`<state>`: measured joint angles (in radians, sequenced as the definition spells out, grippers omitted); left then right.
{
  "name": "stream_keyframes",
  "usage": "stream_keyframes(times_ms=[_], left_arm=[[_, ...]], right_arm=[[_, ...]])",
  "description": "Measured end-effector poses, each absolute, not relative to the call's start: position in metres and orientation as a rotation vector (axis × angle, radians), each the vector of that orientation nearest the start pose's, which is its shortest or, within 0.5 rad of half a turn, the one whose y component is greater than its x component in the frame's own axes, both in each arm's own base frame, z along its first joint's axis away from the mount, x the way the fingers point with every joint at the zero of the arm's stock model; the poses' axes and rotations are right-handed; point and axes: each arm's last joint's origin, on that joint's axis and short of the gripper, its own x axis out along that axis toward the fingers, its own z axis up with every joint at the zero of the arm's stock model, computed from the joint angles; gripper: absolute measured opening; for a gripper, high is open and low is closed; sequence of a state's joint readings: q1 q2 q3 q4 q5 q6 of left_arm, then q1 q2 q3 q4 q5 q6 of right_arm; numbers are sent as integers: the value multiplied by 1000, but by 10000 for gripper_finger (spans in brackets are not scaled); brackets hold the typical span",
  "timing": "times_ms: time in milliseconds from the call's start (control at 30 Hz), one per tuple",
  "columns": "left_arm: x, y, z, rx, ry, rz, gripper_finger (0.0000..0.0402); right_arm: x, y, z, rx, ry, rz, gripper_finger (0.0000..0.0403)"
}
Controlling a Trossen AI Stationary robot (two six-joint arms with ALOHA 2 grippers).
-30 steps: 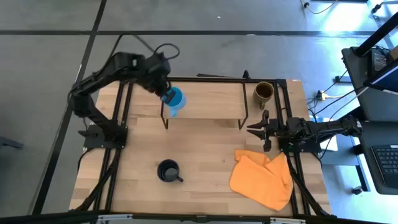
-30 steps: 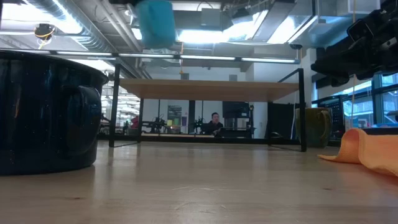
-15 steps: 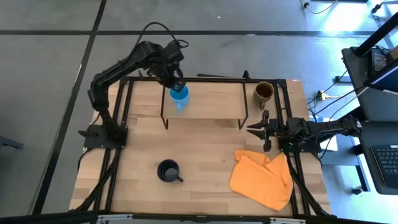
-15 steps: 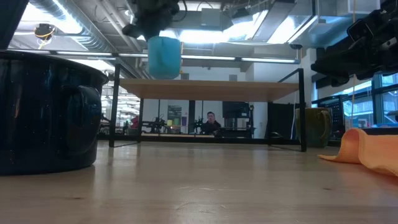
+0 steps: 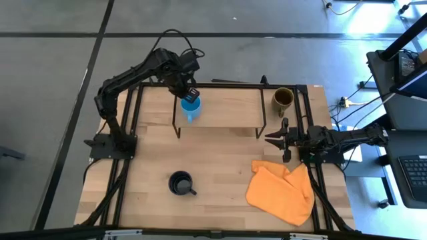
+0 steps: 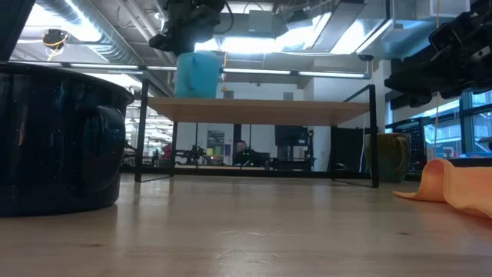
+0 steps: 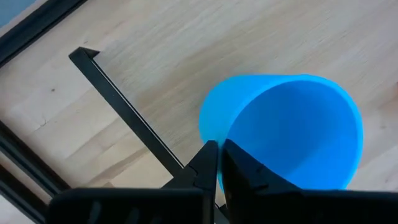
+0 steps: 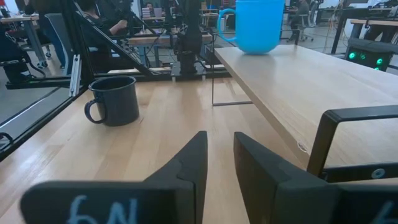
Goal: Stack small to large cups/mugs on shelf
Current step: Put the light blue mug on the shelf, then put the dark blue mug on the shelf
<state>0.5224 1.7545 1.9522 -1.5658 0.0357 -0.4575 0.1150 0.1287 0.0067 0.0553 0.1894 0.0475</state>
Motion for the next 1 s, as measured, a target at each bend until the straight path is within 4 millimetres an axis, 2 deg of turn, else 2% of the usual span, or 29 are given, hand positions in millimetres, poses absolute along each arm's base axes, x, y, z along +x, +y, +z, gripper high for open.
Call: stream_keyframes(times_ms=[233, 533, 733, 867, 1000], left_arm=[[276, 156, 376, -722, 1223, 719, 19], [277, 155, 376, -700, 1224, 716, 77], [280, 147, 376, -653, 1247, 686, 90], [281, 142, 391, -591, 1199, 680, 88], [278, 137, 418, -563, 1097, 673, 88]], right_arm=[[105, 7, 161, 36, 64, -76, 81], [105, 7, 161, 36, 64, -76, 81], [105, 7, 161, 36, 64, -76, 81], [105, 7, 161, 36, 64, -76, 81], [105, 7, 161, 37, 64, -76, 81]])
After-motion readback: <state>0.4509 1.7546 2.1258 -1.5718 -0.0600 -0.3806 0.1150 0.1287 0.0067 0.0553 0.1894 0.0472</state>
